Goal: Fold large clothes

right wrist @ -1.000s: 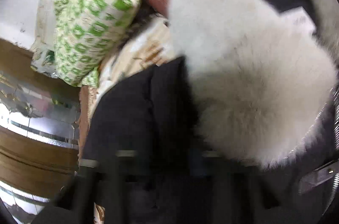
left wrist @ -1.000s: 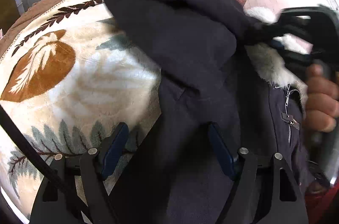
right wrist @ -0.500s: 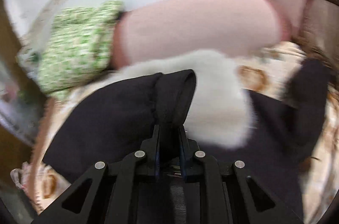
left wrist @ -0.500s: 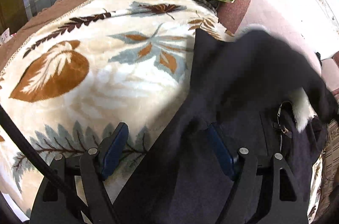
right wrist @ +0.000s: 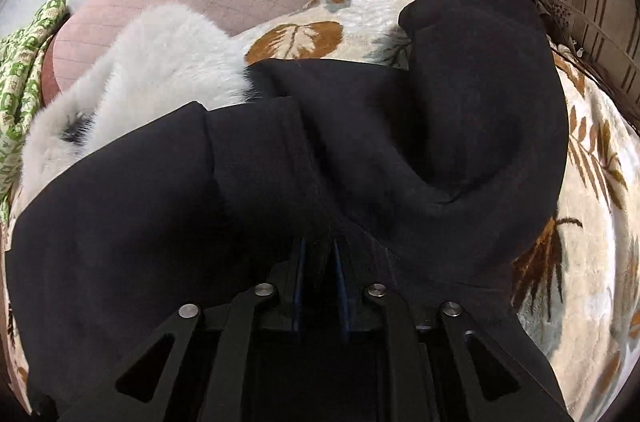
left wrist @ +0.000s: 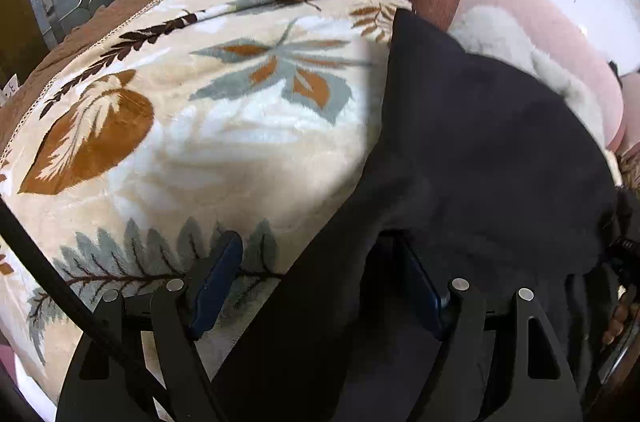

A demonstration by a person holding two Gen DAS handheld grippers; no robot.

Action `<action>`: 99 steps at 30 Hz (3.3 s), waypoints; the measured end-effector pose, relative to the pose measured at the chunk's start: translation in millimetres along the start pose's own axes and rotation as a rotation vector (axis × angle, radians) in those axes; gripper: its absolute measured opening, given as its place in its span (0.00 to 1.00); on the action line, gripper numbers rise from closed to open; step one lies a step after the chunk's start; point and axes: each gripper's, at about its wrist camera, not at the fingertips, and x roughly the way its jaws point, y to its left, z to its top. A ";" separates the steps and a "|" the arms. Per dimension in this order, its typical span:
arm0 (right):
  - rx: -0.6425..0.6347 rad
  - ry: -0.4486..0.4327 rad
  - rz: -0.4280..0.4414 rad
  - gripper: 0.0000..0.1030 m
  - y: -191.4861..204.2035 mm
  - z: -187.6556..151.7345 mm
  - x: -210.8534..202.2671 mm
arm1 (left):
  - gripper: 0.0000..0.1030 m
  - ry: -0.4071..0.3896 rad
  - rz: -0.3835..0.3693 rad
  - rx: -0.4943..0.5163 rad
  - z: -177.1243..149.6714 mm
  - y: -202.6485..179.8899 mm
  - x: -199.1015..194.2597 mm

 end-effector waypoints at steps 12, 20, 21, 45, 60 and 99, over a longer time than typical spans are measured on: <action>0.103 -0.159 0.038 0.54 -122.4 31.3 -55.8 | 0.74 -0.004 0.038 0.035 -5.7 -5.7 2.5; 0.399 -0.127 -0.003 0.63 -236.9 74.9 -9.4 | 0.79 -0.026 0.094 0.083 -8.9 -15.8 9.6; 0.431 -0.117 0.025 0.63 -242.0 83.5 -1.4 | 0.79 -0.029 0.104 0.092 -9.4 -17.9 10.8; -0.094 -0.343 0.138 0.05 -18.5 154.2 -144.4 | 0.84 -0.053 0.037 0.061 -3.5 -11.2 -10.7; -0.742 0.010 0.271 0.06 216.5 -123.6 -55.0 | 0.84 -0.186 -0.007 -0.191 30.5 68.8 -66.4; -0.824 -0.266 0.204 0.11 277.3 -112.7 -129.1 | 0.84 -0.111 -0.024 -0.304 40.4 98.4 -52.5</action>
